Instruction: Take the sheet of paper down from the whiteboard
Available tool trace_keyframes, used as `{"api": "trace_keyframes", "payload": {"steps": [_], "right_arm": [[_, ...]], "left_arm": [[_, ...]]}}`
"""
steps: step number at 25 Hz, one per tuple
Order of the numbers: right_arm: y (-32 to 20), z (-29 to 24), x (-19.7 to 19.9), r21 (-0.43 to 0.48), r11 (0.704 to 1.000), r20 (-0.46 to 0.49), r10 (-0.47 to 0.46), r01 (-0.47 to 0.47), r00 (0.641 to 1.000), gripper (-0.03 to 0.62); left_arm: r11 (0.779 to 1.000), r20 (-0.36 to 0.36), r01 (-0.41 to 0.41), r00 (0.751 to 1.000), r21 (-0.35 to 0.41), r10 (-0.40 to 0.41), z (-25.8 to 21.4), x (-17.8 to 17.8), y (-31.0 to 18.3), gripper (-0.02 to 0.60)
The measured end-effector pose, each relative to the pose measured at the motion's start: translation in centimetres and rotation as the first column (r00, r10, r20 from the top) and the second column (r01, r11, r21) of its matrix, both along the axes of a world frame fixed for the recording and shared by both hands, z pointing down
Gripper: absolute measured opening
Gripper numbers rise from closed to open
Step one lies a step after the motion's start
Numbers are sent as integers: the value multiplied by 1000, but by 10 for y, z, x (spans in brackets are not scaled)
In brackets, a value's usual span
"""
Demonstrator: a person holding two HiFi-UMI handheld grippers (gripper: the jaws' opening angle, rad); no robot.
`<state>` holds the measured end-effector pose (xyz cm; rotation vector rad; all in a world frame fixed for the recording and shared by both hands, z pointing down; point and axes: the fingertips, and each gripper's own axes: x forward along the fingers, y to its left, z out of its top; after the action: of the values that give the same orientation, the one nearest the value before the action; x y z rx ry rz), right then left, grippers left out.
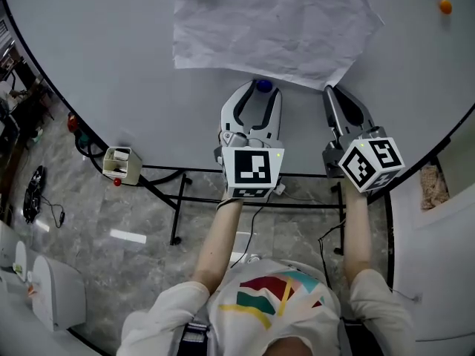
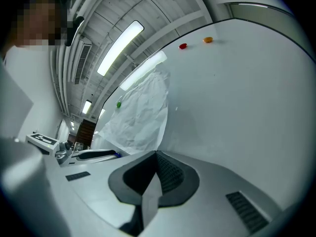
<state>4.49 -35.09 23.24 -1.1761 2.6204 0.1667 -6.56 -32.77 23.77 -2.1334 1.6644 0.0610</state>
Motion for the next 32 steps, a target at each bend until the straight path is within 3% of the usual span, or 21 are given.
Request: {"api": "trace_keyframes", "payload": {"steps": [4, 8, 13, 20, 27, 32], "right_arm": [[1, 1, 1, -1, 1000, -12, 8, -8, 1000, 14], [2, 0, 4, -6, 1000, 1, 10, -10, 1000, 14], [3, 1, 2, 11, 1000, -29, 21, -20, 999, 14], [5, -1, 6, 1, 1000, -40, 30, -30, 999, 14], [6, -3, 4, 3, 999, -43, 38, -38, 998, 14], [7, -5, 11, 17, 998, -33, 54, -54, 998, 14]], "left_arm": [[999, -58, -10, 998, 33, 12, -16, -10, 21, 195], [988, -113, -4, 993, 152, 21, -63, -25, 46, 195], [956, -41, 102, 995, 275, -94, -141, -56, 44, 195], [938, 7, 198, 978, 284, -209, -189, -89, 26, 195], [945, 40, 173, 981, 276, -191, -203, -81, 21, 193], [956, 25, 166, 984, 241, -176, -200, -86, 16, 169]]}}
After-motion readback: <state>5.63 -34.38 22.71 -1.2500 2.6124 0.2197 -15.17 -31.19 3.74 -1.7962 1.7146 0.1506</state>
